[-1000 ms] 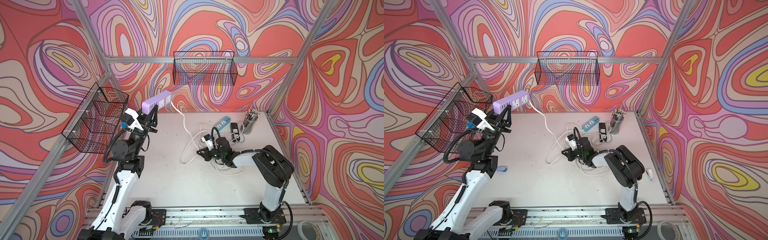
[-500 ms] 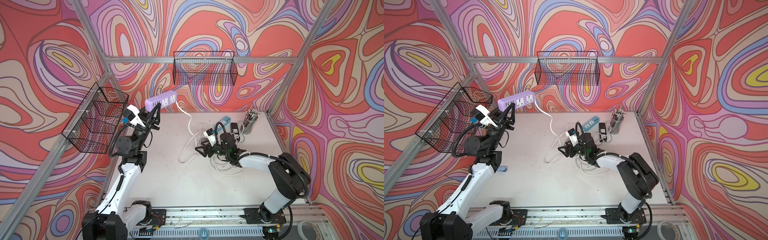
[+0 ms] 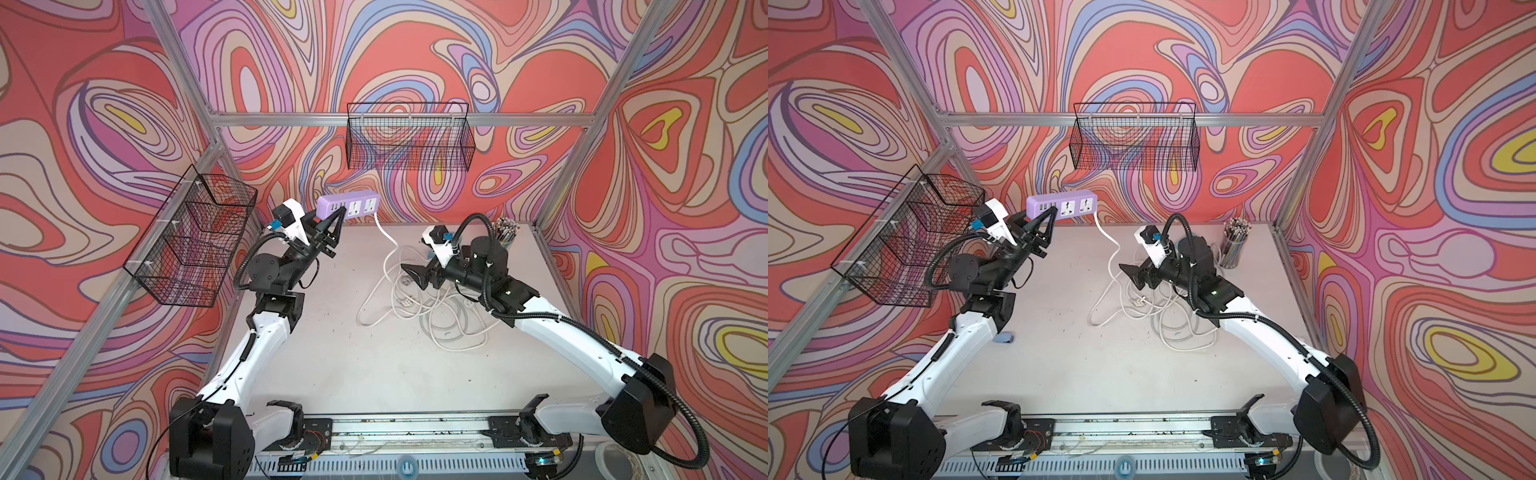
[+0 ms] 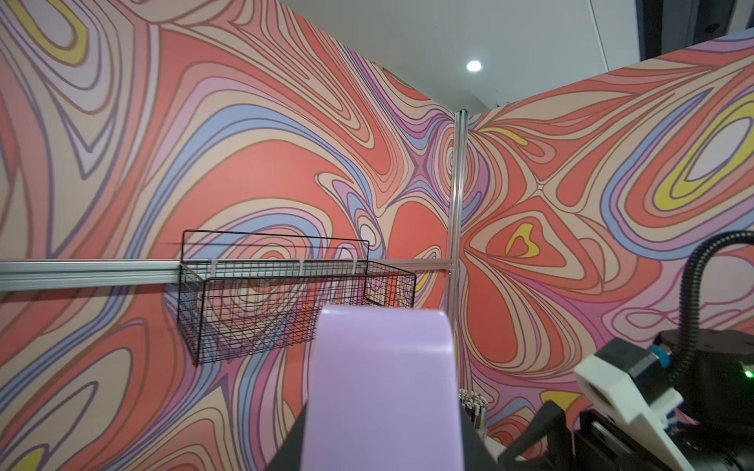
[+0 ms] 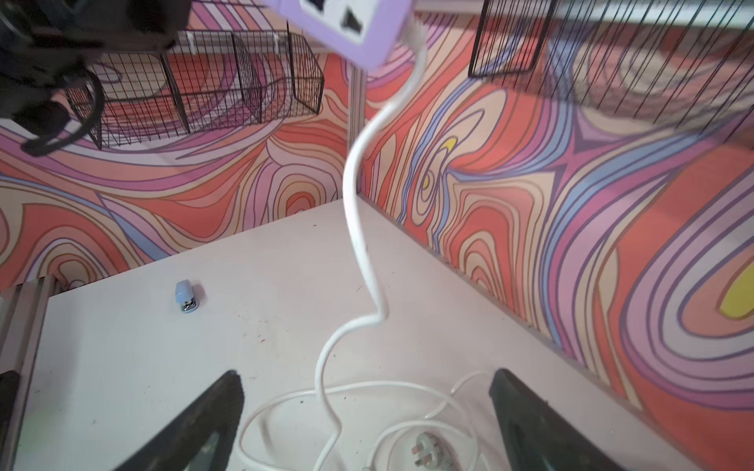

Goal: Unwrap the cord wrapped around the power strip
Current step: Unwrap the power cord from the power strip, then place the power strip at the center of the board.

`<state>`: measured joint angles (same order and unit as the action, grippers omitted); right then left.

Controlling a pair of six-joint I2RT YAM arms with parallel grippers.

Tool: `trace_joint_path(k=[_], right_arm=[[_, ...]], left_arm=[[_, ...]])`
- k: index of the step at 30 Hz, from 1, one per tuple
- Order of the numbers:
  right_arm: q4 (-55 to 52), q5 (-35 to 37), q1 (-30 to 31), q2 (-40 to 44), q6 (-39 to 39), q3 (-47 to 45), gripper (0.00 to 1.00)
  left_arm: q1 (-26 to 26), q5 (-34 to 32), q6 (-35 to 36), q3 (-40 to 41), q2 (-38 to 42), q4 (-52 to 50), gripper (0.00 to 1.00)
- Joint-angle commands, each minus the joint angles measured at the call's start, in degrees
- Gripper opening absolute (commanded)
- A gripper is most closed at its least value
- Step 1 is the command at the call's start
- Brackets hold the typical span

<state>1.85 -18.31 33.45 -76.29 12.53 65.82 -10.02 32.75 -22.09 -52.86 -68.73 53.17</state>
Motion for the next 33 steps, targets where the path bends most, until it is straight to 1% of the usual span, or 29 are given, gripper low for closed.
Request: trace_joint_path(k=[1,6,11,14,20,24,33], right_arm=[[-2.84,1.35,0.13,0.36,9.78,3.66,0.98],[-2.72,2.05,0.26,-0.47,16.37,8.42,0.98],[-4.33,2.24,1.11,-2.4,21.81,12.08,0.95],[-5.3,2.34,1.95,-3.45,23.7,13.64,0.94],[-7.93,4.32,4.86,-6.33,26.81,16.43,0.93],[-6.83,5.97,5.79,-8.04,27.63,17.09,0.91],[-1.86,8.94,5.92,-9.93,26.96,17.22,0.74]], left_arm=[[-2.58,3.94,1.5,-3.84,-0.91,-3.76,0.0],[-5.42,5.34,5.24,-7.94,-2.61,-14.86,0.0],[-7.25,5.9,7.86,-10.83,-3.21,-22.47,0.0],[-8.13,5.54,10.09,-12.22,-3.01,-26.71,0.0],[-9.3,4.74,12.31,-12.63,-2.03,-28.81,0.0],[-9.99,4.69,12.75,-13.05,-1.53,-29.77,0.0],[-11.26,4.34,13.2,-13.37,-1.01,-30.83,0.0]])
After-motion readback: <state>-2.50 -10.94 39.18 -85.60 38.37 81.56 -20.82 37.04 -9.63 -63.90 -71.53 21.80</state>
